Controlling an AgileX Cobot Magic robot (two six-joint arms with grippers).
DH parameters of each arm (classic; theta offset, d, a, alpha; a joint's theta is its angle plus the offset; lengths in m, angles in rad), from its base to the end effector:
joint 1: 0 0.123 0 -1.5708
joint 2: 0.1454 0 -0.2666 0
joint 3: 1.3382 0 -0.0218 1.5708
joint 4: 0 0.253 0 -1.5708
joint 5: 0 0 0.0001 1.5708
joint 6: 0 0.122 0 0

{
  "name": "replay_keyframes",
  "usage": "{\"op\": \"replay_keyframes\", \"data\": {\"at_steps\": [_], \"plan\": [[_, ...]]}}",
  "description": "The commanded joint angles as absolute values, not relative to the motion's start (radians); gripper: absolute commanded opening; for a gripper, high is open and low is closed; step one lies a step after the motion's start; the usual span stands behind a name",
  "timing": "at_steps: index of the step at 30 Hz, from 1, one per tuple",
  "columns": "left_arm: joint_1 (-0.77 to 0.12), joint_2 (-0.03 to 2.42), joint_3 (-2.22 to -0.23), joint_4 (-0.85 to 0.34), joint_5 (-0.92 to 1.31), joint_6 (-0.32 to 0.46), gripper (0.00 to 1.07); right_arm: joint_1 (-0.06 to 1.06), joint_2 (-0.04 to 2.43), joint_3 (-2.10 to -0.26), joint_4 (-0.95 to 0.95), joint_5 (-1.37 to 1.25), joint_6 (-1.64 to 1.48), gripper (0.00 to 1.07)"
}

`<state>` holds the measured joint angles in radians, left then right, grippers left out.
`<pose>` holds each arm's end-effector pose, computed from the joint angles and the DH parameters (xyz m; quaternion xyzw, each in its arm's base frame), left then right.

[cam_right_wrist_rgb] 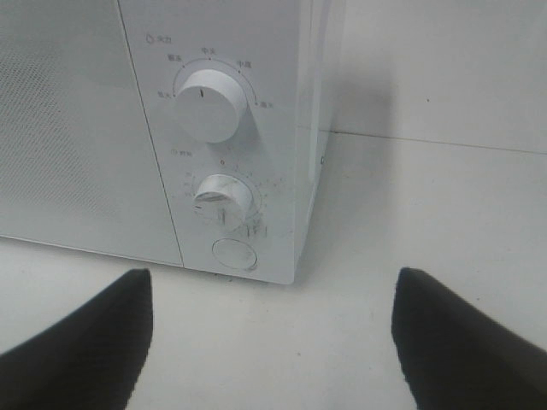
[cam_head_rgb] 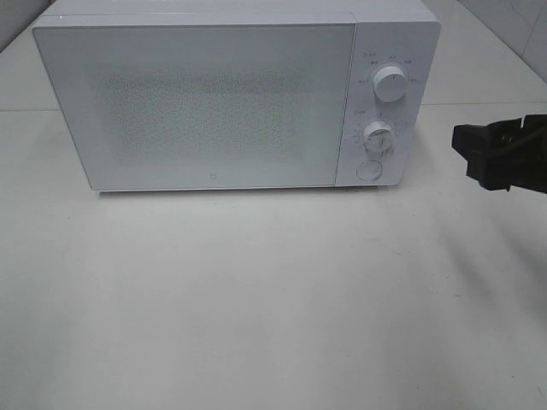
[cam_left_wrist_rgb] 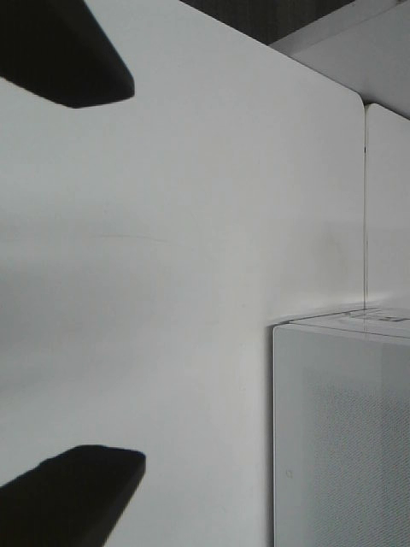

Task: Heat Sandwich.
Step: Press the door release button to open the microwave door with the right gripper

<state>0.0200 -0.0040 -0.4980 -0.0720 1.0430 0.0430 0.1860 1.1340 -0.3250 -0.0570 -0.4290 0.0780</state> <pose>0.0439 -0.0067 0.2659 0.0109 0.8474 -0.0193 0.5304 0.2397 0.0480 0.1922 -0.0711 0.7997 0.0726 0.5917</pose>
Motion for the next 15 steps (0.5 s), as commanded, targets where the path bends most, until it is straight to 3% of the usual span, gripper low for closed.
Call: {"op": "replay_keyframes", "data": {"at_steps": [1, 7, 15], "plan": [[0.023, -0.029, -0.496, -0.072, 1.035, 0.042, 1.04, 0.185, 1.179, -0.28, 0.007, -0.578, 0.05, 0.76], [0.023, -0.029, -0.496, -0.072, 1.035, 0.042, 1.04, 0.252, 1.266, -0.238, 0.131, -0.731, -0.052, 0.76], [0.023, -0.029, -0.496, -0.072, 1.035, 0.042, 1.04, 0.443, 1.472, -0.21, 0.407, -0.961, -0.151, 0.76]]}}
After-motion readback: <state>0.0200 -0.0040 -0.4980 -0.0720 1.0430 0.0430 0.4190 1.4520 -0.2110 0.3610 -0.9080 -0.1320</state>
